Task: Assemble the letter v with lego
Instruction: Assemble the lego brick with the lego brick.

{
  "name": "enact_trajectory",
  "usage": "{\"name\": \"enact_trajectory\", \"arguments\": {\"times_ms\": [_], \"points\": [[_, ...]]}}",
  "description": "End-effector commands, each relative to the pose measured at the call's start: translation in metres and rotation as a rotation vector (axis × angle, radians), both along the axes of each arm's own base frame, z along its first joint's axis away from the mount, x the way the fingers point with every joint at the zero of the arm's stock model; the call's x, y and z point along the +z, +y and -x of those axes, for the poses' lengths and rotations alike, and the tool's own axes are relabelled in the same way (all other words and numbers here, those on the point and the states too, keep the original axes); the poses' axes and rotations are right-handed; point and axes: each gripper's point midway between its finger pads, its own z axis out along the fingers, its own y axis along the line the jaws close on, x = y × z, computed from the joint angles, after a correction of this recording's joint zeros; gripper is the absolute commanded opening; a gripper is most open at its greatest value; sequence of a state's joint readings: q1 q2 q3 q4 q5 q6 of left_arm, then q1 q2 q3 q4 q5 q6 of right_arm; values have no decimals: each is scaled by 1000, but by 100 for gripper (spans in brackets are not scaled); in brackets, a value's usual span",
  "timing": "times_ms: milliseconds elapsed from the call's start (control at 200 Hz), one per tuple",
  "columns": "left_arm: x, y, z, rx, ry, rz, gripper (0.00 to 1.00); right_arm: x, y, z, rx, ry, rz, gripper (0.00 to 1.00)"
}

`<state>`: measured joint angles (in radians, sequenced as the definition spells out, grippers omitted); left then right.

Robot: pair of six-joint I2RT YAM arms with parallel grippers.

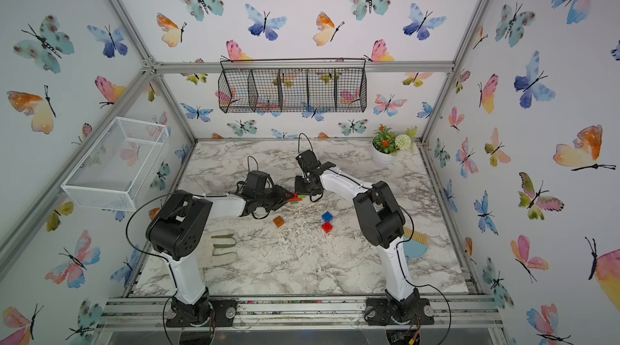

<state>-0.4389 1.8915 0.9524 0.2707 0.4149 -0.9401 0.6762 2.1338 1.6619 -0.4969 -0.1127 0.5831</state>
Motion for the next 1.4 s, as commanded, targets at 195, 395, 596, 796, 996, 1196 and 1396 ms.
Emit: {"name": "enact_trajectory", "arguments": {"times_ms": [195,395,596,796,996,1196,1396], "points": [[-41,15,26,20,136,-89,40,-24,-8,0,44,3,143,6],[-44,13,27,16,140,-78,38,-36,-7,5,63,10,175,4],[-48,13,29,12,144,-69,37,-42,-8,6,43,-6,220,2],[-49,12,29,8,147,-62,36,-59,-10,16,54,38,238,1],[-51,12,30,7,151,-63,36,-81,-19,31,51,82,264,1],[-53,13,31,8,154,-64,35,-103,-28,50,56,137,300,1],[-54,14,31,8,158,-62,35,-113,-37,58,47,136,344,1]]}}
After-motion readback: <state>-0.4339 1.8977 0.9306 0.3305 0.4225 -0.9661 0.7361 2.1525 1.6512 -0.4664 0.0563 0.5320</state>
